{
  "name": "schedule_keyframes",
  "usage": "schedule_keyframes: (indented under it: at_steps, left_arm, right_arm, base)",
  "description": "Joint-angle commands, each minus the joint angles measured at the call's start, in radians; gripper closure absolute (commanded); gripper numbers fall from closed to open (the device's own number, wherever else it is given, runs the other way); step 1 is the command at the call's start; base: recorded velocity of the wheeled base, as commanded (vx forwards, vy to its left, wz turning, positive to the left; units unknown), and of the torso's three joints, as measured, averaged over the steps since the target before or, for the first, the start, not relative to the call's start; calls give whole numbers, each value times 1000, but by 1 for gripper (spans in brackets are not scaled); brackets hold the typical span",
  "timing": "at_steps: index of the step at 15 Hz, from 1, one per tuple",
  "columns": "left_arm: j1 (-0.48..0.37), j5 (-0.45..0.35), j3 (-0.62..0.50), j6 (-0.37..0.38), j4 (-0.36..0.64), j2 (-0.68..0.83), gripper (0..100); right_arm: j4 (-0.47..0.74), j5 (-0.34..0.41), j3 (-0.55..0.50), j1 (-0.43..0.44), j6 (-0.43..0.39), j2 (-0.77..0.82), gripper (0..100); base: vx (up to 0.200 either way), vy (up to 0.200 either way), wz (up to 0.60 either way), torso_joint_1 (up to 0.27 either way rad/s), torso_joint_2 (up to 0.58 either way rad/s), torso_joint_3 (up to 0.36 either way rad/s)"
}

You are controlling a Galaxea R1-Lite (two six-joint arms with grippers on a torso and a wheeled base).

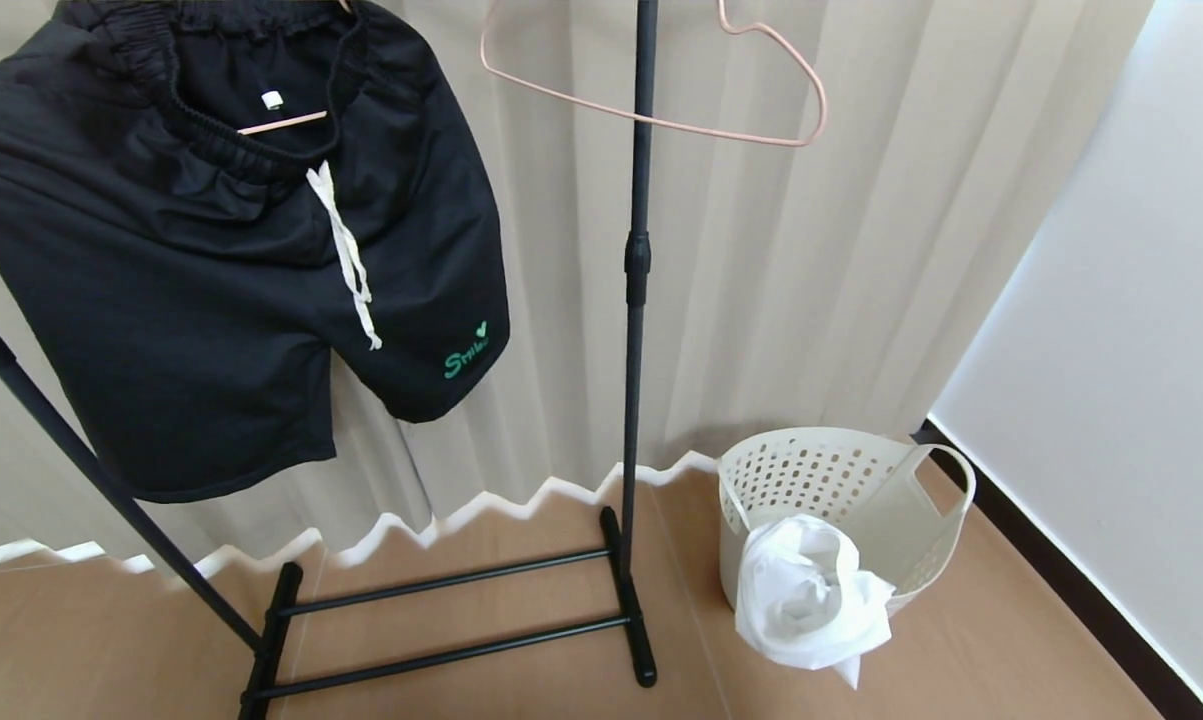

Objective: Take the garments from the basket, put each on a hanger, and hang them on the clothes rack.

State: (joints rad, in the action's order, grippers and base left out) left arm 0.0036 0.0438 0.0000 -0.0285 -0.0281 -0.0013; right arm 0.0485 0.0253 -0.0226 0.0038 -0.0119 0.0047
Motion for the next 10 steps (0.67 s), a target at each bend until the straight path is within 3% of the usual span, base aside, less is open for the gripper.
schedule_keyframes:
  at_steps: [1, 10]
  left_arm:
    - [-1, 1, 0, -2, -1, 1, 0]
    - [-1, -1, 0, -1, 4, 1, 0]
  right_arm:
    - [1, 1, 1, -1, 0, 1, 0]
    - [1, 1, 1, -1, 1, 1, 0]
  base:
    - [0, 0, 0, 0, 0, 0]
    - [0, 0, 0, 0, 0, 0]
